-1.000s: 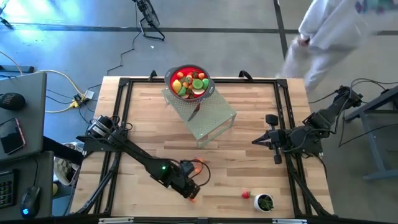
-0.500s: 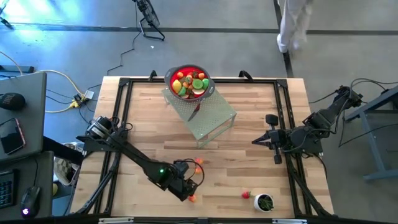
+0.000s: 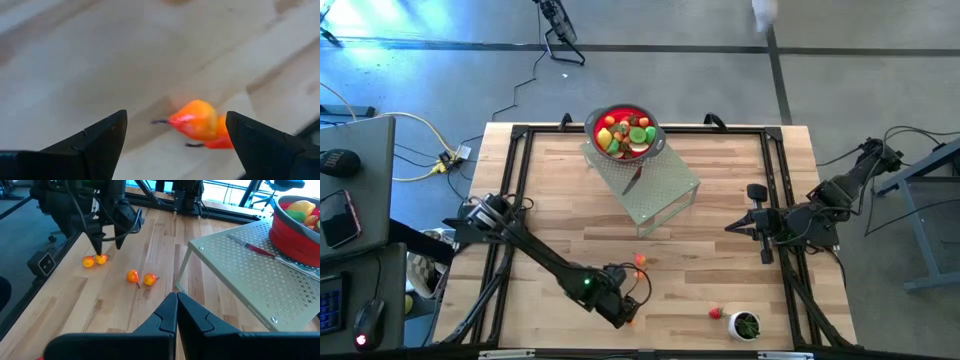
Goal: Pick & Place Fruit
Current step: Put the orange pear into the red strainer on the shelf
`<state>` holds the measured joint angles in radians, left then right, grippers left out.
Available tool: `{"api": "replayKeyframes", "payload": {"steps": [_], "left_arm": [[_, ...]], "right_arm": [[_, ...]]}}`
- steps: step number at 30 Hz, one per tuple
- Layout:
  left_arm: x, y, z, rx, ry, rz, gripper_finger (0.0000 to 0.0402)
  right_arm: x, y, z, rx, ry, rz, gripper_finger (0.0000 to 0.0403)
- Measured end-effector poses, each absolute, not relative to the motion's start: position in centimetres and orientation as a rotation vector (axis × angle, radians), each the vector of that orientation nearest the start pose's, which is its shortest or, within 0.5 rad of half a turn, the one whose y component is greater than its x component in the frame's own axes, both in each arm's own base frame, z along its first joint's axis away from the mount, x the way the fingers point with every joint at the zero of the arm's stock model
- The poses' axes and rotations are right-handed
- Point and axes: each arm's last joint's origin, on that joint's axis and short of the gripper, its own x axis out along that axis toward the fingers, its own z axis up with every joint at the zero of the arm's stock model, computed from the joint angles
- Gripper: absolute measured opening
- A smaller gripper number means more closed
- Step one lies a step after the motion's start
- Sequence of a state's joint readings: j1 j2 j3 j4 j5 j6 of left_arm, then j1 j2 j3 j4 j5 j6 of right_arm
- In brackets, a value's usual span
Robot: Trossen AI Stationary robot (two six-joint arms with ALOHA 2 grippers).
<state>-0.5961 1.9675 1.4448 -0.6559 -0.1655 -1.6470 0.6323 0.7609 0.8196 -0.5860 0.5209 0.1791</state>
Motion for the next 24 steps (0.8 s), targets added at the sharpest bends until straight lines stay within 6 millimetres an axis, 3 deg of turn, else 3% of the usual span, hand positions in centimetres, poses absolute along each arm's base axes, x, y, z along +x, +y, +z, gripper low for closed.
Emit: {"api": "replayKeyframes", "payload": {"steps": [24], "left_arm": [[34.1, -22.5, 17.6, -1.030, 1.049, 0.564, 0.0333]], "right_arm": [[13.0, 7.7, 31.3, -0.112, 0.449, 0.069, 0.0003]]}}
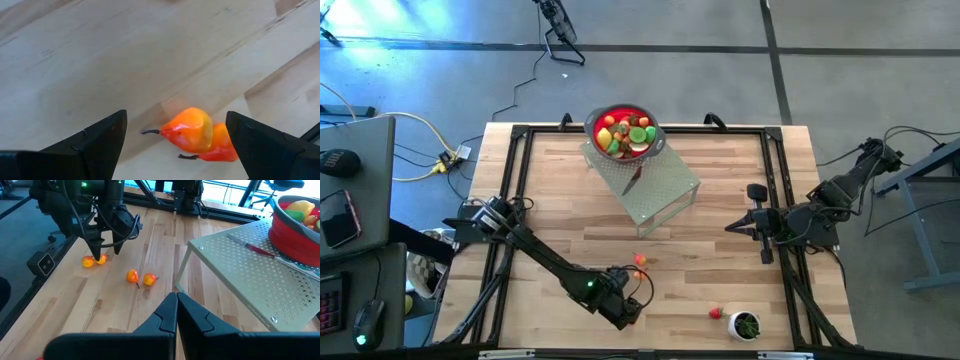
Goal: Pick & Place Fruit
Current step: Put the orange pear into the red strainer on the shelf
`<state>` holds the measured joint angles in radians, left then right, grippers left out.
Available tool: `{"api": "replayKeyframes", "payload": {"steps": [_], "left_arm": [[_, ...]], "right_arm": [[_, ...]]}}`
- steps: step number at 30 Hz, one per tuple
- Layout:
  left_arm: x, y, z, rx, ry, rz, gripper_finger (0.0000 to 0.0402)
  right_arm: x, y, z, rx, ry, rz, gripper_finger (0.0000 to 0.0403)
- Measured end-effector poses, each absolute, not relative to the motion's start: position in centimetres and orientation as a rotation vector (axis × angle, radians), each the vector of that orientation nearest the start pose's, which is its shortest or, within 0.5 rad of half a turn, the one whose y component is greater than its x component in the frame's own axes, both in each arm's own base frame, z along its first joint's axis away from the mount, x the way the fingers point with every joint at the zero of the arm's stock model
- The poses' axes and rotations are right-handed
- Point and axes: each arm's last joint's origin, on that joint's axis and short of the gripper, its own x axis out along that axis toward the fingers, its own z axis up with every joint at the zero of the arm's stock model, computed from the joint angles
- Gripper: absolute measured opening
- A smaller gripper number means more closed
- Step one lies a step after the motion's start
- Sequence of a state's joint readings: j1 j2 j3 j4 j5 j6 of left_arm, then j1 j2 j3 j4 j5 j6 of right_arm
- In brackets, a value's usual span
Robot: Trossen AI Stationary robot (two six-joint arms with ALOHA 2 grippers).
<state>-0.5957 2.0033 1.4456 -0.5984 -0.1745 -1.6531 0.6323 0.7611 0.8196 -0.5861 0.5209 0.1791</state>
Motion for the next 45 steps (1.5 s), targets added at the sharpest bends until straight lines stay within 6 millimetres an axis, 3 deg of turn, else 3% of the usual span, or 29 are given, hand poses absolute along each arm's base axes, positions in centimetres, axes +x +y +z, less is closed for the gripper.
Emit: {"api": "replayKeyframes", "payload": {"steps": [10, 34, 45], "left_arm": [[34.5, -22.9, 16.7, -1.057, 1.083, 0.550, 0.0332], [34.4, -22.9, 16.6, -1.092, 1.086, 0.582, 0.0332], [34.3, -22.8, 16.4, -1.079, 1.078, 0.604, 0.0246]], "right_arm": [[13.0, 7.7, 31.3, -0.112, 0.449, 0.069, 0.0003], [13.0, 7.7, 31.3, -0.110, 0.446, 0.069, 0.0002], [13.0, 7.7, 31.3, -0.110, 0.446, 0.069, 0.0002]]}}
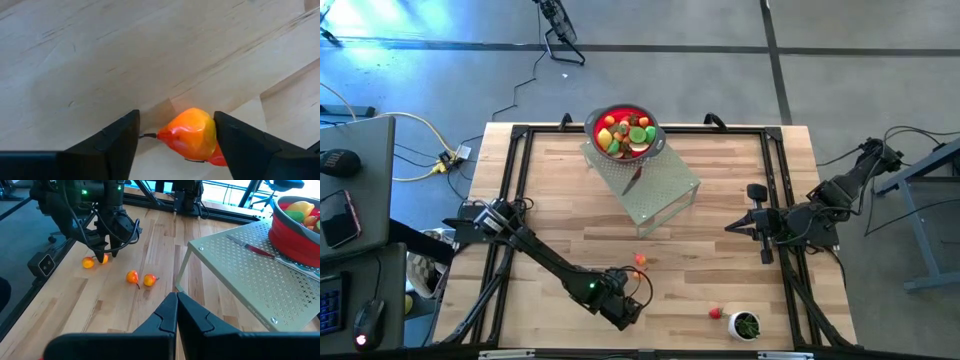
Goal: Pick & Place Fruit
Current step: Put the orange pear into the red strainer on the shelf
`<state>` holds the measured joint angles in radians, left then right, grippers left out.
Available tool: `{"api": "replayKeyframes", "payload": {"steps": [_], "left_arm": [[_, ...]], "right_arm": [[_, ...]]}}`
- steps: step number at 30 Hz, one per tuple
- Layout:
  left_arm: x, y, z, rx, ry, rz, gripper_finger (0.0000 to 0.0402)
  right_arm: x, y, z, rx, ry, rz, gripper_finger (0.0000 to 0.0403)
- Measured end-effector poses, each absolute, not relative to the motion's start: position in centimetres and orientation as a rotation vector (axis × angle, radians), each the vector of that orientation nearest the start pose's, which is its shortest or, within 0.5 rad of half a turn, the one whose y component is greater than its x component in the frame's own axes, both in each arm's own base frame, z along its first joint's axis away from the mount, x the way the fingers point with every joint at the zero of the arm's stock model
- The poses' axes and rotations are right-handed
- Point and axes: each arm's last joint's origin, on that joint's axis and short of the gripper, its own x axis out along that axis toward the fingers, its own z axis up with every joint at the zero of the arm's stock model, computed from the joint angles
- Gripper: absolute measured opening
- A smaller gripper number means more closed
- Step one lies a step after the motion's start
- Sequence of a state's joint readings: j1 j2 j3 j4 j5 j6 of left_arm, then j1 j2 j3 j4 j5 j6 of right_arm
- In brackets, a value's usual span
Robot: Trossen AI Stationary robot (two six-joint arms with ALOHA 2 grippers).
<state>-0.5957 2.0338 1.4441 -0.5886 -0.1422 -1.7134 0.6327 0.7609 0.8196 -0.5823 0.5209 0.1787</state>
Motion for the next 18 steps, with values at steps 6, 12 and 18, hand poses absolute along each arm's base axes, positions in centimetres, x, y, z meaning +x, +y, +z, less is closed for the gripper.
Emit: {"api": "replayKeyframes", "payload": {"steps": [6, 12, 18], "left_arm": [[34.29, -22.73, 16.39, -1.077, 1.075, 0.609, 0.0217], [34.23, -22.68, 16.35, -1.106, 1.068, 0.643, 0.0206], [34.23, -22.67, 16.35, -1.107, 1.067, 0.646, 0.0195]], "right_arm": [[12.97, 7.73, 31.34, -0.110, 0.446, 0.069, 0.0002], [12.98, 7.73, 31.33, -0.110, 0.446, 0.069, 0.0002], [12.98, 7.73, 31.33, -0.110, 0.446, 0.069, 0.0002]]}}
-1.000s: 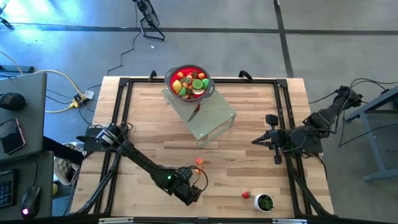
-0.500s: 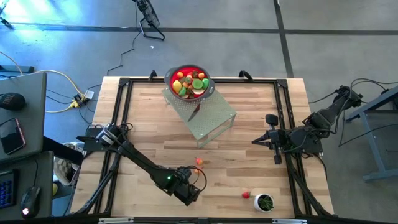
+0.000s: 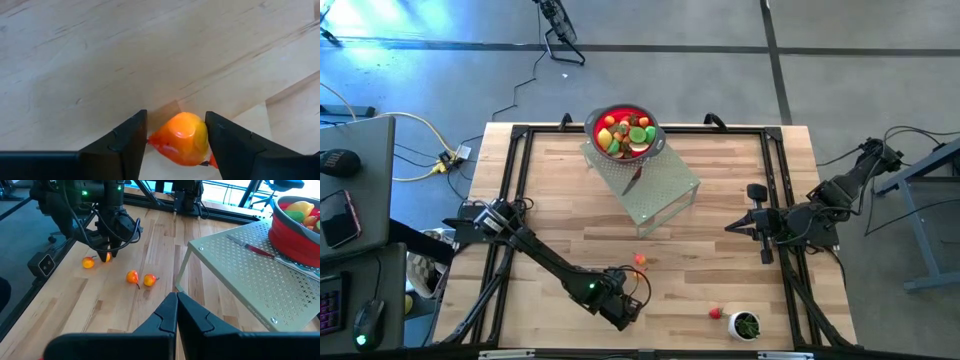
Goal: Pick & Place Fruit
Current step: Put the orange pear into the red strainer on the shelf
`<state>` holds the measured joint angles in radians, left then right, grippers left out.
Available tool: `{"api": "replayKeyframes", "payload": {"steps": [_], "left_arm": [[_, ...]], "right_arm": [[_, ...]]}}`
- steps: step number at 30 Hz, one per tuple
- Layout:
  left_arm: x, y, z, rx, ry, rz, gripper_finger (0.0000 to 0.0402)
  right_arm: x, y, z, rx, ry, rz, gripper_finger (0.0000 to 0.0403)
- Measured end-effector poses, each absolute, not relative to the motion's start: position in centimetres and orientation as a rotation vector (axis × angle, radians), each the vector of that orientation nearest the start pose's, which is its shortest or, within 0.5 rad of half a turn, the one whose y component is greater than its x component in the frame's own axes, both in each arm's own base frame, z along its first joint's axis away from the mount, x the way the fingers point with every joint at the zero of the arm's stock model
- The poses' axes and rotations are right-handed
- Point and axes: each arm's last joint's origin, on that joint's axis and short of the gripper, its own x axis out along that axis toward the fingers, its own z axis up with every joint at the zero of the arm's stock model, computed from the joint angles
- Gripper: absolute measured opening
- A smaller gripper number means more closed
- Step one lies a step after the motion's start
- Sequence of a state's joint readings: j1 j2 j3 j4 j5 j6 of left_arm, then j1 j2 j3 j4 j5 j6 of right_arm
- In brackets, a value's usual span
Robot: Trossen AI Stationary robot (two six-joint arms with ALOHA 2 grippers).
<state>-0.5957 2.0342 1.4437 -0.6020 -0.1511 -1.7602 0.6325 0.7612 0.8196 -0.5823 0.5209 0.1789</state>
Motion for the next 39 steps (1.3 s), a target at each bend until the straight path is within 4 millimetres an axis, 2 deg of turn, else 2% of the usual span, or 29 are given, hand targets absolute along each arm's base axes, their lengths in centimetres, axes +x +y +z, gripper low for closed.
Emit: {"api": "replayKeyframes", "payload": {"steps": [16, 28, 39], "left_arm": [[34.3, -22.6, 16.3, -1.103, 1.054, 0.652, 0.0146], [34.3, -22.7, 16.4, -1.104, 1.051, 0.650, 0.0143], [35.3, -23.3, 16.9, -1.187, 0.983, 0.551, 0.0143]], "right_arm": [[13.0, 7.7, 31.3, -0.110, 0.446, 0.069, 0.0002], [13.0, 7.7, 31.3, -0.110, 0.446, 0.069, 0.0002], [13.0, 7.7, 31.3, -0.110, 0.446, 0.069, 0.0002]]}}
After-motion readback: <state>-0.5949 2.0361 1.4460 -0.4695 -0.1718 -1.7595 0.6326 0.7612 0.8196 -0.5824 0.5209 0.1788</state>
